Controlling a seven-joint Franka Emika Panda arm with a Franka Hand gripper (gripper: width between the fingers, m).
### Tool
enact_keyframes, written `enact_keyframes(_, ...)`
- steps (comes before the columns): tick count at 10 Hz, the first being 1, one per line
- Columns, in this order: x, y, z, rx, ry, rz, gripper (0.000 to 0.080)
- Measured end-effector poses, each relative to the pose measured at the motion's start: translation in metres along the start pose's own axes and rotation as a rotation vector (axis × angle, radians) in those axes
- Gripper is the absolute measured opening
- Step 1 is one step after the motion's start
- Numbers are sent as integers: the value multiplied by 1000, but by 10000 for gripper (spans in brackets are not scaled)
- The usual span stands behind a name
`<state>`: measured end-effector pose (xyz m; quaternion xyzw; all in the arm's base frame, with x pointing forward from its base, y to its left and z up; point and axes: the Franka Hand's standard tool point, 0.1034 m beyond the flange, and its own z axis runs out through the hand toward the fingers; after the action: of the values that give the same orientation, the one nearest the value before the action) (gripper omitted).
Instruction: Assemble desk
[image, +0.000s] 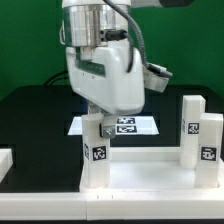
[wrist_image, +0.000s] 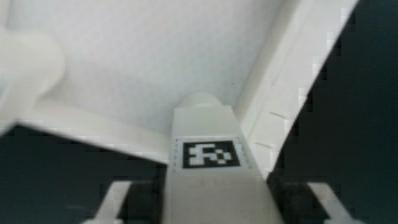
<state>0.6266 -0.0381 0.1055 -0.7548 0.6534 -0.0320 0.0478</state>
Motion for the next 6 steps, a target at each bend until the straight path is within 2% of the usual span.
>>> enact_keyframes(1, -1, -1, -1, 11, -18, 218, 285)
enact_keyframes(2, 2, -2, -2, 22, -45, 327, 285)
enact_keyframes(6, 4, 1, 1, 10, -45, 528, 289)
